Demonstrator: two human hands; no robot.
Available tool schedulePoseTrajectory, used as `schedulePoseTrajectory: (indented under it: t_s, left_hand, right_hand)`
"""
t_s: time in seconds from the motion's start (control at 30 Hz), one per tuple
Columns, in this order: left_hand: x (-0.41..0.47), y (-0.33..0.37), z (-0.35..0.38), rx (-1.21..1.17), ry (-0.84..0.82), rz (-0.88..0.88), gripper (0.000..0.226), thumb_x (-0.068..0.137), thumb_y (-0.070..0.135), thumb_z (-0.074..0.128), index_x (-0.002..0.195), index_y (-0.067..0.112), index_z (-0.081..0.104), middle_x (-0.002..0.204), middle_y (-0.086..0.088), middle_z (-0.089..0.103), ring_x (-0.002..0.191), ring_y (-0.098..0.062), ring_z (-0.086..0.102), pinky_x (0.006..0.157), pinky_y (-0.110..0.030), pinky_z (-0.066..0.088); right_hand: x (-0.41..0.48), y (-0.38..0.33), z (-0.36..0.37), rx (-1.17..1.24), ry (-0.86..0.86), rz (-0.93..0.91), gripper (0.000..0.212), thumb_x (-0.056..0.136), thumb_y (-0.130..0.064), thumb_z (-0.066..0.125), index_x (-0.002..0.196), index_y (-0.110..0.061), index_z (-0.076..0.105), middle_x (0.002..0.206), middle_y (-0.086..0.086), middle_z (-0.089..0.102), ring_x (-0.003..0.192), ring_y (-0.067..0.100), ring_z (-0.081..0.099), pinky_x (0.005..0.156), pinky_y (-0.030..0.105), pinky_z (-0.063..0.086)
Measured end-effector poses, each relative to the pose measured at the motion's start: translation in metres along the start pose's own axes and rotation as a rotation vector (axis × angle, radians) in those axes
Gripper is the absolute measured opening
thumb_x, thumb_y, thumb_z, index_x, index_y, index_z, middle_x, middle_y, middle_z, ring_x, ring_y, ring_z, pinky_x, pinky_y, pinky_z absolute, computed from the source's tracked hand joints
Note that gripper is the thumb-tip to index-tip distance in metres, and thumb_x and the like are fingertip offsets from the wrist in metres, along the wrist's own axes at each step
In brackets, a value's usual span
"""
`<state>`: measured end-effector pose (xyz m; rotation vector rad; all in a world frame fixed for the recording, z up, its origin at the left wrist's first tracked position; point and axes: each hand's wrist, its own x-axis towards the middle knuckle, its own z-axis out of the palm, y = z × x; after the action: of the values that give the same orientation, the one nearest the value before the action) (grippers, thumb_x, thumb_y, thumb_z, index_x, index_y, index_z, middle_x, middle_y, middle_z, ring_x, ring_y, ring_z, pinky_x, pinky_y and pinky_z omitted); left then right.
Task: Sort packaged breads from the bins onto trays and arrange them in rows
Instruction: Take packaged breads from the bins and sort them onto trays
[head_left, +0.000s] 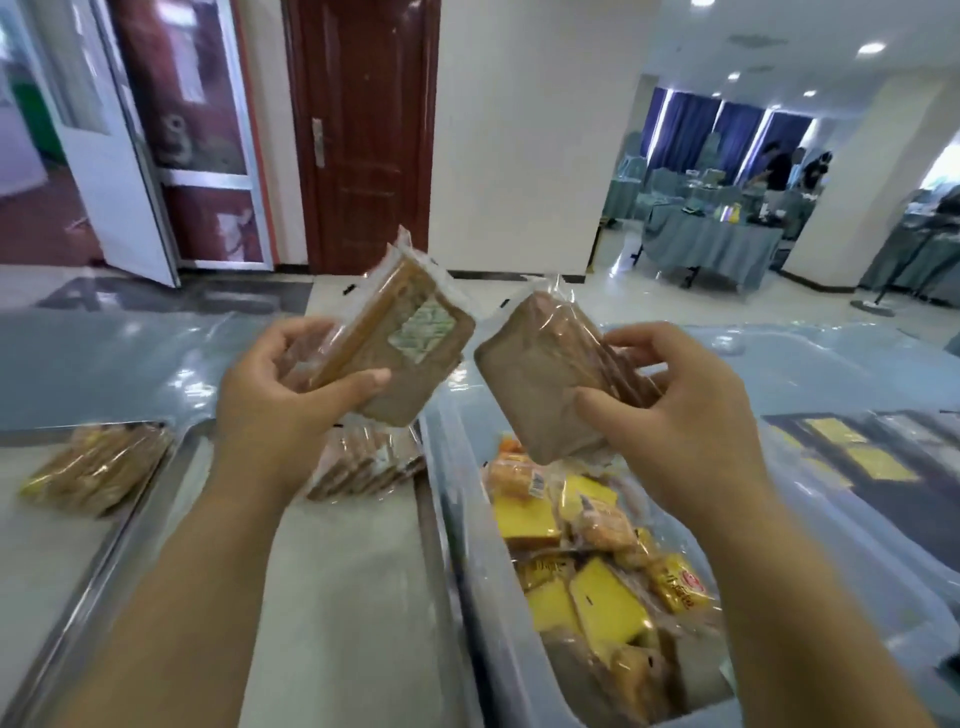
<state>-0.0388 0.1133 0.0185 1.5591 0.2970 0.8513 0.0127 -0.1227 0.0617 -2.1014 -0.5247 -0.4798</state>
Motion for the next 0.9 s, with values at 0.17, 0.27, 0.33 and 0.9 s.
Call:
schedulePoseTrajectory:
  t_s: [0.17,0.27,0.33,0.9]
  left_hand:
    - [0.006,-0.031,-0.091,0.013,0.074,-0.076,0.041,0.064,0.010,0.083,0.090,0.033,0.061,0.091,0.004,0.068,0.076,-0.011,0.066,0.062,-0.021,0.050]
    - [0.006,-0.063,-0.136,0.066,0.061,-0.135,0.044,0.062,0.006,0.084,0.091,0.031,0.061,0.094,0.006,0.067,0.079,-0.015,0.065,0.067,-0.027,0.051]
    - [0.004,-0.086,-0.161,0.143,0.037,-0.191,0.047,0.061,0.008,0.086,0.096,0.030,0.062,0.093,0.015,0.066,0.084,-0.017,0.065,0.072,-0.035,0.052]
    - [0.065,-0.195,-0.178,0.566,-0.273,-0.297,0.047,0.073,0.040,0.076,0.108,0.032,0.044,0.111,0.007,0.050,0.088,-0.004,0.056,0.073,-0.027,0.053]
  right_hand:
    - [-0.016,-0.055,0.062,0.013,-0.181,0.067,0.032,0.071,-0.028,0.077,0.092,-0.042,0.058,0.081,-0.021,0.060,0.073,-0.006,0.059,0.055,0.015,0.042]
    - [-0.029,-0.075,0.101,-0.103,-0.341,0.141,0.031,0.072,-0.029,0.075,0.095,-0.039,0.055,0.082,-0.019,0.059,0.069,-0.002,0.058,0.054,0.016,0.039]
    - [-0.039,-0.084,0.129,-0.191,-0.433,0.169,0.029,0.074,-0.032,0.073,0.096,-0.037,0.055,0.081,-0.017,0.060,0.068,-0.001,0.057,0.050,0.014,0.041]
    - [-0.017,-0.040,0.336,-0.152,-0.600,0.428,0.010,0.083,-0.022,0.065,0.085,-0.020,0.055,0.080,-0.003,0.063,0.070,0.009,0.060,0.062,0.025,0.051]
